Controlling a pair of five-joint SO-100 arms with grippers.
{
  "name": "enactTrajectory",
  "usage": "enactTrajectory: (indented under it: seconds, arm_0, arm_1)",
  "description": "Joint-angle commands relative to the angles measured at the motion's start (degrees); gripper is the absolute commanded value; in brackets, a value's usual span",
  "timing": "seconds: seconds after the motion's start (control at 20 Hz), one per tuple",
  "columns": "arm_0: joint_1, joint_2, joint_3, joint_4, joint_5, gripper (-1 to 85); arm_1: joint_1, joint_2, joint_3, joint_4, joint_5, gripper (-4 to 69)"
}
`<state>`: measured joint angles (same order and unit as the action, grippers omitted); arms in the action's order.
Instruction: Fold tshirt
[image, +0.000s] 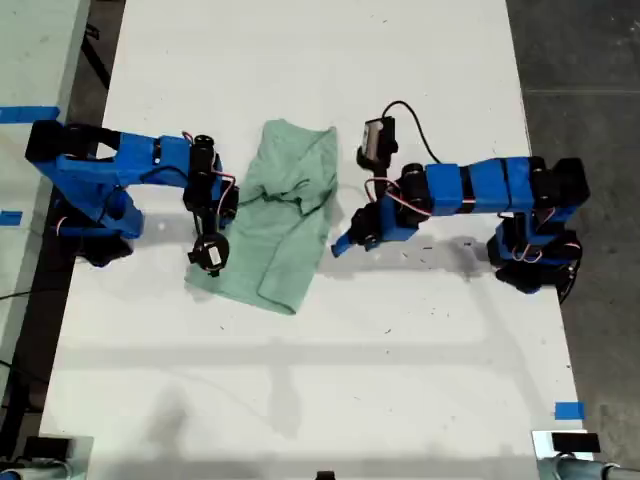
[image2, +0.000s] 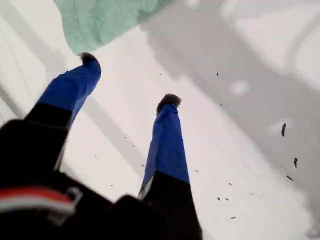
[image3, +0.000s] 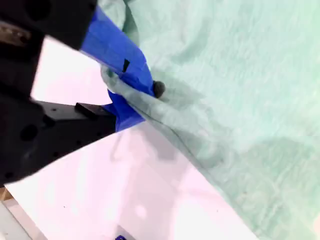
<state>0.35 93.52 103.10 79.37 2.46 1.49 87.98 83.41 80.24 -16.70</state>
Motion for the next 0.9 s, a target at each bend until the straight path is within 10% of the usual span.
enactTrajectory:
  seconds: [0.0, 0.45, 0.55, 0.85]
  arm_0:
    - [-0.9, -3.7, -14.8, 8.1, 0.8, 0.0]
    - [3.6, -40.1, -49.3, 8.6, 4.8, 0.9]
    - [3.6, -44.3, -50.1, 7.4, 5.4, 20.8]
    - [4.3, -34.8, -50.5, 18.4, 4.1, 26.0]
  arm_1:
    - [-0.8, 5.1, -0.4, -1.2, 0.5, 23.5]
    - [-0.9, 5.5, 0.4, -1.8, 0.7, 23.4]
    - [-0.9, 5.5, 0.7, -2.2, 0.7, 23.4]
    - [-1.1, 6.9, 2.5, -2.4, 1.2, 23.5]
